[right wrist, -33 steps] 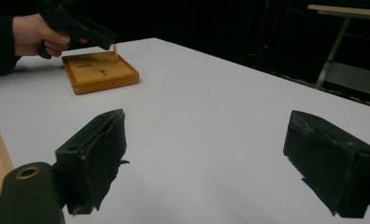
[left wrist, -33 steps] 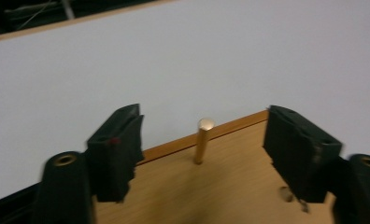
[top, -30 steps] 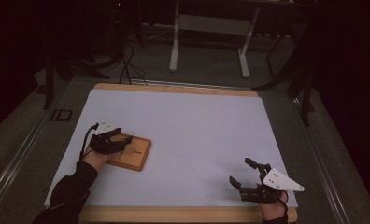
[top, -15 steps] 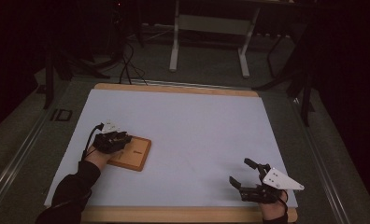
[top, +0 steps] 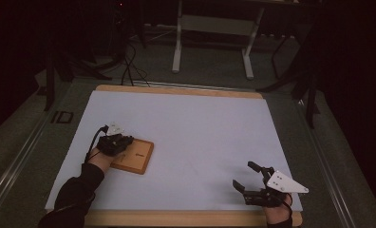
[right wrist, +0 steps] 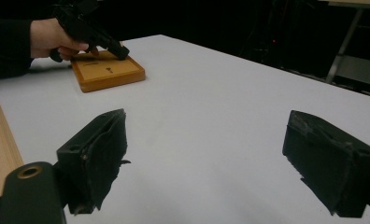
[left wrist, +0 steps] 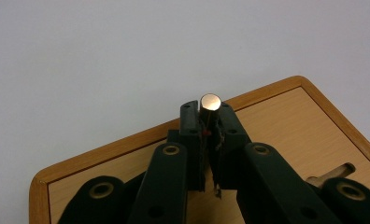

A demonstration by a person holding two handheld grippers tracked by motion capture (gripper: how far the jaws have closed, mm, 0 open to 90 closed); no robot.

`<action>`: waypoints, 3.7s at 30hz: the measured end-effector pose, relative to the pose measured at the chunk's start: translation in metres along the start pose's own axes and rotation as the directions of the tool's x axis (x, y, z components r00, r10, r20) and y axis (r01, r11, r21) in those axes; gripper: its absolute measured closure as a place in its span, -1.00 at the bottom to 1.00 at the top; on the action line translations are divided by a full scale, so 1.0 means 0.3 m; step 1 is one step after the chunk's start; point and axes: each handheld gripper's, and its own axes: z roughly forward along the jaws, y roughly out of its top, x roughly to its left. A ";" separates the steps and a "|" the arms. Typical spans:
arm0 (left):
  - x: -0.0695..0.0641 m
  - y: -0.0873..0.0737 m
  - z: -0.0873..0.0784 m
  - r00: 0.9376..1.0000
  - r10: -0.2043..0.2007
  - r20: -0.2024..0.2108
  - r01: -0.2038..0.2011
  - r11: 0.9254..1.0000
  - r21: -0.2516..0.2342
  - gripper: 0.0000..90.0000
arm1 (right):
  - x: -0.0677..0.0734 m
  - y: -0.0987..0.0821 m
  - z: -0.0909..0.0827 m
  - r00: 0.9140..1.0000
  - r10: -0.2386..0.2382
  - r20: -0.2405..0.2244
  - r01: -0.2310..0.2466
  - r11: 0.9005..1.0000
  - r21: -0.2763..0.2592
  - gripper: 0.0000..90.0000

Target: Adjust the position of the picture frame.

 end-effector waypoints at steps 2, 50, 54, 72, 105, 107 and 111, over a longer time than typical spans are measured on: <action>0.000 -0.002 -0.001 1.000 0.001 -0.001 -0.001 1.000 -0.003 0.89 | 0.000 0.000 0.000 1.000 0.000 0.000 0.000 1.000 0.000 -0.70; -0.110 0.131 -0.190 0.992 0.069 0.104 -0.048 0.980 -0.193 0.90 | -0.015 -0.001 -0.006 0.999 0.041 0.001 -0.041 0.999 -0.010 -0.69; -0.131 0.157 -0.189 0.990 0.088 0.113 -0.064 0.978 -0.199 0.90 | -0.016 0.000 -0.006 0.999 0.042 0.002 -0.041 0.999 -0.012 -0.69; -0.306 0.290 -0.091 0.959 0.193 0.206 -0.151 0.967 -0.205 0.90 | -0.028 0.007 -0.020 0.999 0.039 -0.001 -0.039 0.998 -0.045 -0.69; -0.511 0.340 0.202 0.926 0.246 0.285 -0.227 0.969 -0.099 0.89 | -0.033 0.004 -0.033 0.999 0.048 -0.011 -0.048 0.997 -0.055 -0.70; -0.514 0.340 0.210 0.926 0.248 0.285 -0.230 0.968 -0.097 0.89 | -0.033 0.004 -0.032 0.999 0.046 -0.011 -0.046 0.997 -0.054 -0.70; -0.530 0.342 0.254 0.926 0.242 0.289 -0.229 0.970 -0.080 0.89 | -0.032 0.003 -0.032 0.999 0.047 -0.013 -0.048 0.997 -0.053 -0.69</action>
